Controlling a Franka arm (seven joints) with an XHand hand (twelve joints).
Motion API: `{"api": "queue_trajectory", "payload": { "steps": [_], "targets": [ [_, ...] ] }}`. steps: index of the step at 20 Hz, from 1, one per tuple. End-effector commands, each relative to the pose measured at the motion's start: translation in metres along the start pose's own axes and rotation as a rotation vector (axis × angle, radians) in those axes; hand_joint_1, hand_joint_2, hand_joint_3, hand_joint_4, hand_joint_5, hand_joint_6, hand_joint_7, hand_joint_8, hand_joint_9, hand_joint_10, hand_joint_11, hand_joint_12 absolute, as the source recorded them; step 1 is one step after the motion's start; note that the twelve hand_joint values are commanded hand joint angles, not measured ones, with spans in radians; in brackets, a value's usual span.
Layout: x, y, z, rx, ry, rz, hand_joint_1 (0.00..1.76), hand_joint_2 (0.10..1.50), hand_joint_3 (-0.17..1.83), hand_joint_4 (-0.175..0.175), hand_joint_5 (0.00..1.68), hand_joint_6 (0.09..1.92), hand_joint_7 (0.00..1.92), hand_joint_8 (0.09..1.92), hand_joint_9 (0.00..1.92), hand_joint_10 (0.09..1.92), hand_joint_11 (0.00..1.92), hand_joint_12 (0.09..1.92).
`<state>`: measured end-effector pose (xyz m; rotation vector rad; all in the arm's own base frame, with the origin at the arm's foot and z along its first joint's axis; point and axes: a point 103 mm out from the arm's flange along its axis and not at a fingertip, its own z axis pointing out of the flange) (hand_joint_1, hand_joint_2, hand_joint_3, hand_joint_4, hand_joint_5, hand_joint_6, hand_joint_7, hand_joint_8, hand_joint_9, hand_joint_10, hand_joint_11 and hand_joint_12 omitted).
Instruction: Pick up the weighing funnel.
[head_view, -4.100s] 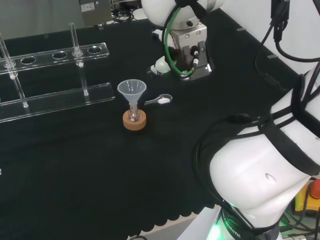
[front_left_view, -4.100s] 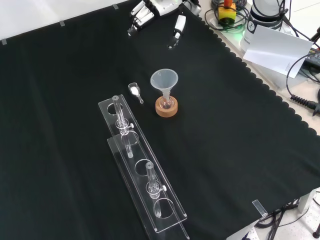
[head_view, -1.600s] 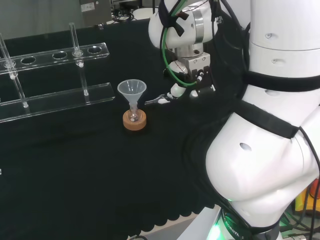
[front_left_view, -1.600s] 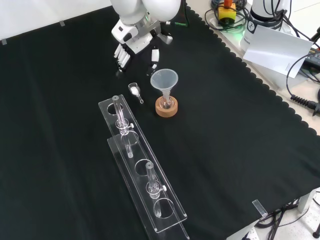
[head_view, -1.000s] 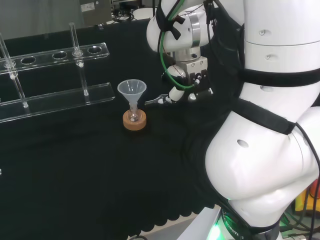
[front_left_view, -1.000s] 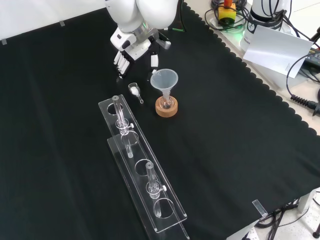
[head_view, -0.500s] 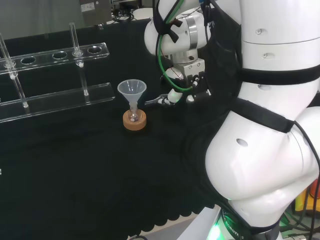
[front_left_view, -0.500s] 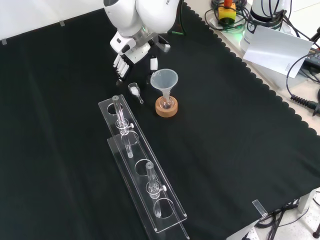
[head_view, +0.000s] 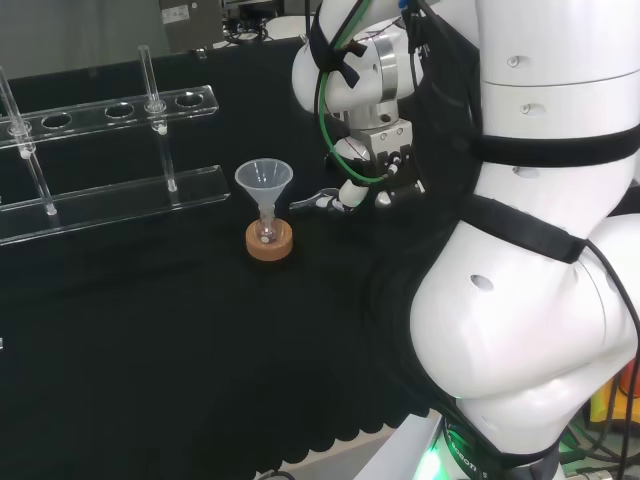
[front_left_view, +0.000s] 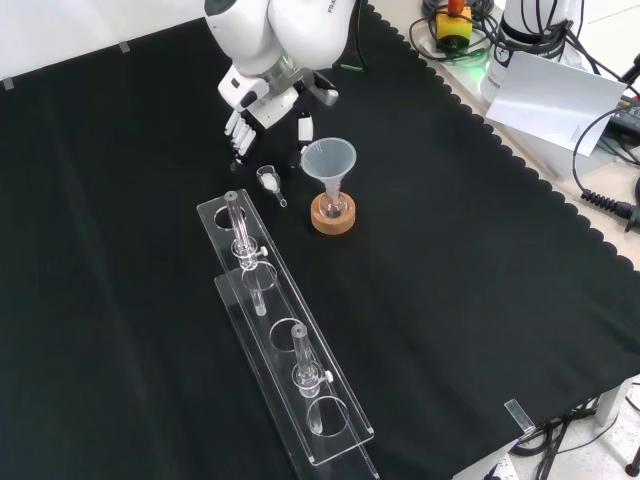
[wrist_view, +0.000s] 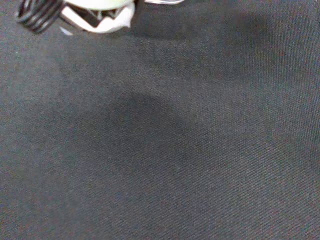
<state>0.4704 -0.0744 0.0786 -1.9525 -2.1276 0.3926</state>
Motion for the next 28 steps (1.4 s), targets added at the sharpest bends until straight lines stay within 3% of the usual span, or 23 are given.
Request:
{"api": "queue_trajectory", "payload": {
  "steps": [1,12,17,28],
  "targets": [
    [0.0,0.007,0.006,0.008,-0.001,-0.008,0.85,0.65,0.56,-0.057,0.61,0.12,0.45,0.72,0.61,0.61,0.45,1.29],
    [0.001,0.017,0.006,0.016,-0.026,-0.008,0.85,0.65,0.57,-0.053,0.64,0.22,0.48,0.71,0.63,0.6,0.47,1.28],
    [0.001,0.018,0.009,0.016,-0.023,-0.006,0.85,0.65,0.57,-0.054,0.55,0.47,0.53,0.69,0.67,0.57,0.48,1.28],
    [0.003,0.019,0.01,0.01,-0.022,-0.013,0.85,0.65,0.58,-0.053,0.54,0.59,0.55,0.69,0.69,0.57,0.49,1.27]
  ]
}}
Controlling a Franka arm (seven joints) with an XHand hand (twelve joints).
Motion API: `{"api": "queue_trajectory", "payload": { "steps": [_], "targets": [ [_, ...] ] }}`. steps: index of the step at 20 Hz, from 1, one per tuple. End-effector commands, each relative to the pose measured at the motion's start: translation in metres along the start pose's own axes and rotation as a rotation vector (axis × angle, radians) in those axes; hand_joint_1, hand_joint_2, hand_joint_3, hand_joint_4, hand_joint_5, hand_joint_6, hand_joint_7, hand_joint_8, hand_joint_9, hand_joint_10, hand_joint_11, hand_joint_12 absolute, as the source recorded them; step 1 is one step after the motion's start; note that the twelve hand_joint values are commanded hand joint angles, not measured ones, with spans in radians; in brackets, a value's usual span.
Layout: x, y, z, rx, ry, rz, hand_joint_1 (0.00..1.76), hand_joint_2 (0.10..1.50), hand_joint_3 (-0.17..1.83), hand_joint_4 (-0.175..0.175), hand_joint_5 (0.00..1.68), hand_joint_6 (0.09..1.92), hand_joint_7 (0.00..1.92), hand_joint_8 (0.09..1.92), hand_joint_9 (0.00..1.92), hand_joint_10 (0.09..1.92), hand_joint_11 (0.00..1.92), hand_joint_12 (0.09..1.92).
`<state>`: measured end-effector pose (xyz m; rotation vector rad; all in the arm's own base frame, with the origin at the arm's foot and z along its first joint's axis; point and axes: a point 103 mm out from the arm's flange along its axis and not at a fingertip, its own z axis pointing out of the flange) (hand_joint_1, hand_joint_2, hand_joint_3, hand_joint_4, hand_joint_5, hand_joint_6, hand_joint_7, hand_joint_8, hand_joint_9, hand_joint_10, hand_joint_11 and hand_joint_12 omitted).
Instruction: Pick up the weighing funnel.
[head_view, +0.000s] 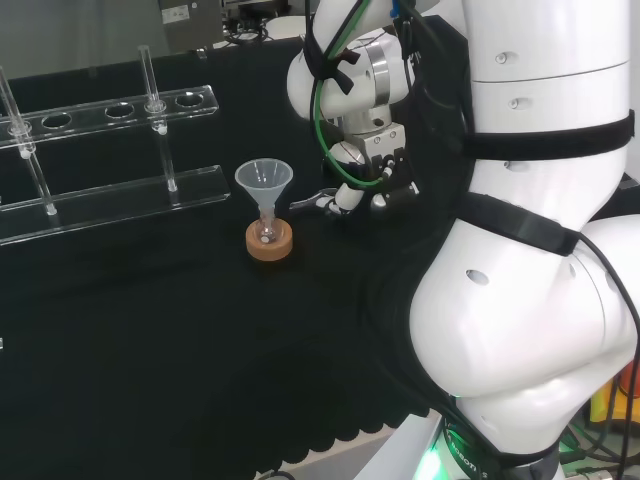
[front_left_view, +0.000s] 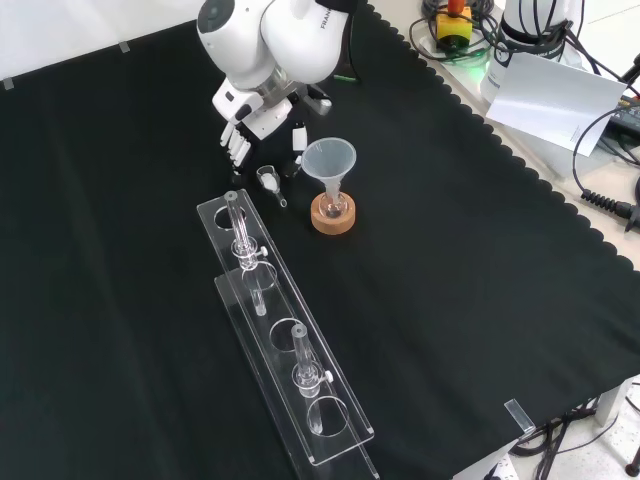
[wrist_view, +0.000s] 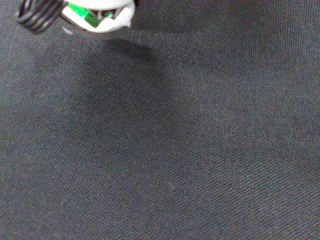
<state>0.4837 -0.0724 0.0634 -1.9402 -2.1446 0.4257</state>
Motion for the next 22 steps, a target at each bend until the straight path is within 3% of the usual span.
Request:
{"api": "queue_trajectory", "payload": {
  "steps": [1,22],
  "targets": [
    [0.0032,0.0009,0.0011,-0.001,0.004,-0.004,0.85,0.65,0.58,-0.053,0.54,0.59,0.55,0.69,0.69,0.57,0.49,1.27],
    [0.0047,0.0075,0.0064,0.007,0.017,-0.014,0.85,0.66,0.58,-0.05,0.54,0.64,0.57,0.7,0.71,0.56,0.5,1.27]
  ]
}}
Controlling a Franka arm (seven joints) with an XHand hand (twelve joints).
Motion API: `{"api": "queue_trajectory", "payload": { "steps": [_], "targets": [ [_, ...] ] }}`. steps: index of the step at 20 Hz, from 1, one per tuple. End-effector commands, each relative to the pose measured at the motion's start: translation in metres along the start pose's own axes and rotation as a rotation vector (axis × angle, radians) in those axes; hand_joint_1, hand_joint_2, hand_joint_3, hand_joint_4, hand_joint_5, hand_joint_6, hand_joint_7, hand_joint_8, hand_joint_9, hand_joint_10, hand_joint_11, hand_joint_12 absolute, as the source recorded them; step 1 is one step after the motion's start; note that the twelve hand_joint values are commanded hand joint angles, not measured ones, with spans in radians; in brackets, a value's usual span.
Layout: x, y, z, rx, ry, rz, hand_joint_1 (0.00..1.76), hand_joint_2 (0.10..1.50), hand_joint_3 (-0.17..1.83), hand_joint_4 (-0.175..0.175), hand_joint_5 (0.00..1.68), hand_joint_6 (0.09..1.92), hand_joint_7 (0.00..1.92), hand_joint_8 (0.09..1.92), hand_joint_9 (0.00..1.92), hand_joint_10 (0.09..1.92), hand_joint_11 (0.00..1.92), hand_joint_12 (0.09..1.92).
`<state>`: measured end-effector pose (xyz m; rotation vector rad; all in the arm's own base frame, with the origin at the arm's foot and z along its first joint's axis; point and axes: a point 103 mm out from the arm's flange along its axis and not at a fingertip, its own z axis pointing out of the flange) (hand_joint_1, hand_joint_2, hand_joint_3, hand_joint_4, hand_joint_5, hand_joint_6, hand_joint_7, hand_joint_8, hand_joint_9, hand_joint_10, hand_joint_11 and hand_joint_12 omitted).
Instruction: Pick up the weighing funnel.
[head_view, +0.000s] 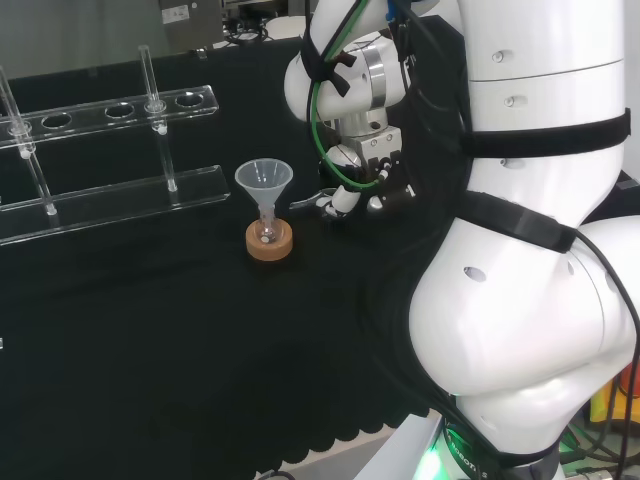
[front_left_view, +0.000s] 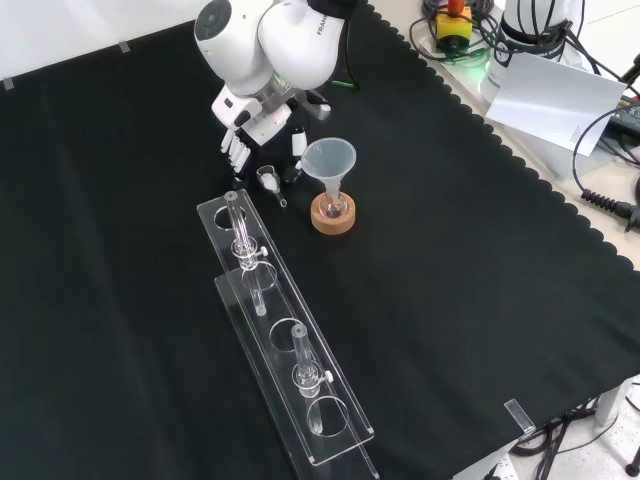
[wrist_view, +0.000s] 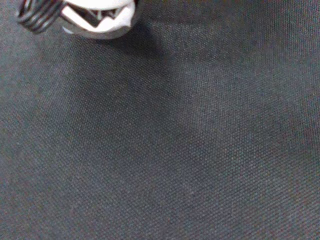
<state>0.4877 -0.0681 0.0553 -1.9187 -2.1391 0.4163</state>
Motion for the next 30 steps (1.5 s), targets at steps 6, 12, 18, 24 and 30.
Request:
{"api": "queue_trajectory", "payload": {
  "steps": [6,12,18,24,30],
  "targets": [
    [0.0037,0.0022,0.0005,-0.001,0.001,-0.008,0.85,0.66,0.58,-0.037,0.58,0.66,0.58,0.7,0.71,0.56,0.51,1.27],
    [0.0057,0.0029,0.0059,0.01,0.007,-0.001,0.84,0.67,0.59,-0.017,0.63,0.69,0.6,0.7,0.73,0.56,0.51,1.27],
    [0.003,0.0024,0.0039,0.011,-0.002,0.0,0.84,0.68,0.59,0.014,0.73,0.73,0.62,0.69,0.75,0.56,0.52,1.27],
    [0.0015,0.0004,0.0054,0.014,-0.005,0.002,0.83,0.69,0.59,0.02,0.77,0.72,0.64,0.67,0.77,0.54,0.54,1.26],
    [-0.0001,-0.0017,0.0068,0.02,0.003,0.002,0.86,0.75,0.56,0.032,0.91,0.65,0.74,0.63,0.92,0.46,0.71,1.17]
  ]
}}
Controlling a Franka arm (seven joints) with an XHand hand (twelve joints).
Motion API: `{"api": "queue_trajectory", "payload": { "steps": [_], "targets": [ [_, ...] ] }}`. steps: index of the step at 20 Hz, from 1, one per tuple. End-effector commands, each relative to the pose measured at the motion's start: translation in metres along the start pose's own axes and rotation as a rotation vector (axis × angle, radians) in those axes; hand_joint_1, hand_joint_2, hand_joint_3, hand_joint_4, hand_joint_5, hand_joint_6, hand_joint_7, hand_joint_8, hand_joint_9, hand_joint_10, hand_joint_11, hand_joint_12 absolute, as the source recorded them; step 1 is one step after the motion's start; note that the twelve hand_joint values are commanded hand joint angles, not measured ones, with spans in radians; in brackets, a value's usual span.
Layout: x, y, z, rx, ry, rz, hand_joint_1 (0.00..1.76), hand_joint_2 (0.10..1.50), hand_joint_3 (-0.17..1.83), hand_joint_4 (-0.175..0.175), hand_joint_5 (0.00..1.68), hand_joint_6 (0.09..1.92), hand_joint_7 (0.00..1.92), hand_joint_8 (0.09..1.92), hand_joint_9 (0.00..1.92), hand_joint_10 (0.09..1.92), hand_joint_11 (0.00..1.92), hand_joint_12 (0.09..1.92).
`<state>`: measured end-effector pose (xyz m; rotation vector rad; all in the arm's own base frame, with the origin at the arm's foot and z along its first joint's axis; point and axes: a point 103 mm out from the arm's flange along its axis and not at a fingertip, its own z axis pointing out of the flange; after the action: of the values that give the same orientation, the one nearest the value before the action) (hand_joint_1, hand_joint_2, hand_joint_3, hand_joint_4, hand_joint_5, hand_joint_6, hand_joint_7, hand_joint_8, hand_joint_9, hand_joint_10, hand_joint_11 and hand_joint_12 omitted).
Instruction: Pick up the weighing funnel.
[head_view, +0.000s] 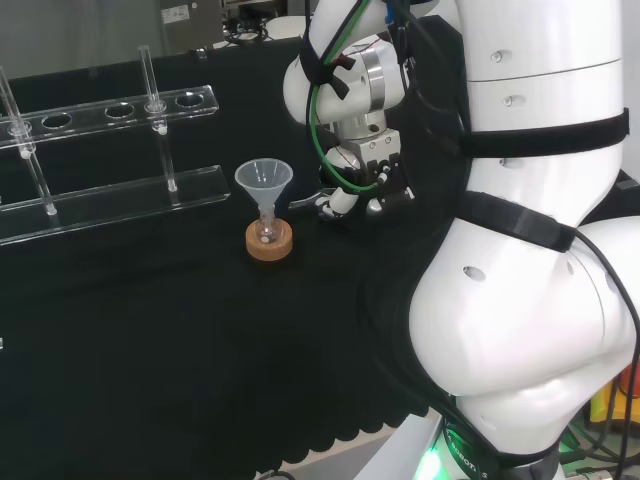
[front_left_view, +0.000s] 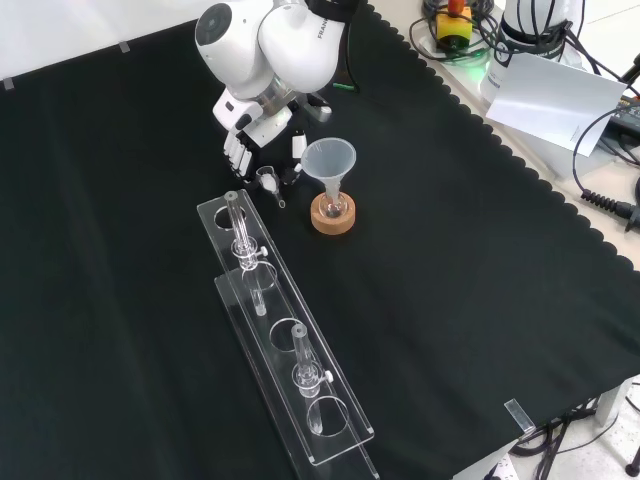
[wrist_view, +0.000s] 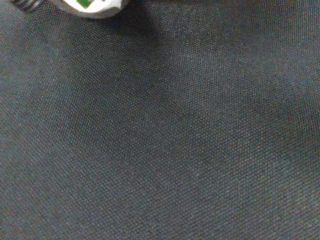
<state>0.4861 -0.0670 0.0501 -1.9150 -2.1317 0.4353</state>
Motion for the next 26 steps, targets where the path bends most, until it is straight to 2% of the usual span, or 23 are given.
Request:
{"api": "queue_trajectory", "payload": {
  "steps": [1,5,9,16,20,26],
  "targets": [
    [-0.0021,-0.0024,0.0013,0.008,0.01,0.0,0.86,0.75,0.56,0.03,0.91,0.64,0.74,0.62,0.93,0.46,0.72,1.17],
    [-0.0023,-0.0023,0.0015,0.022,0.024,-0.006,0.87,0.74,0.55,0.002,0.85,0.66,0.73,0.62,0.93,0.43,0.74,1.15],
    [-0.0007,-0.0015,0.0031,0.031,0.03,-0.014,0.86,0.71,0.55,-0.024,0.67,0.72,0.66,0.64,0.89,0.42,0.7,1.17],
    [0.0017,0.0013,0.0012,0.031,0.035,-0.025,0.84,0.67,0.56,-0.038,0.48,0.68,0.57,0.67,0.79,0.46,0.6,1.22],
    [0.0028,0.002,0.0017,0.031,0.029,-0.027,0.84,0.67,0.56,-0.035,0.49,0.68,0.58,0.68,0.79,0.47,0.59,1.23],
    [0.0023,0.0019,0.0038,0.031,0.024,-0.029,0.85,0.68,0.58,0.0,0.7,0.69,0.68,0.66,0.86,0.49,0.65,1.2]
  ]
}}
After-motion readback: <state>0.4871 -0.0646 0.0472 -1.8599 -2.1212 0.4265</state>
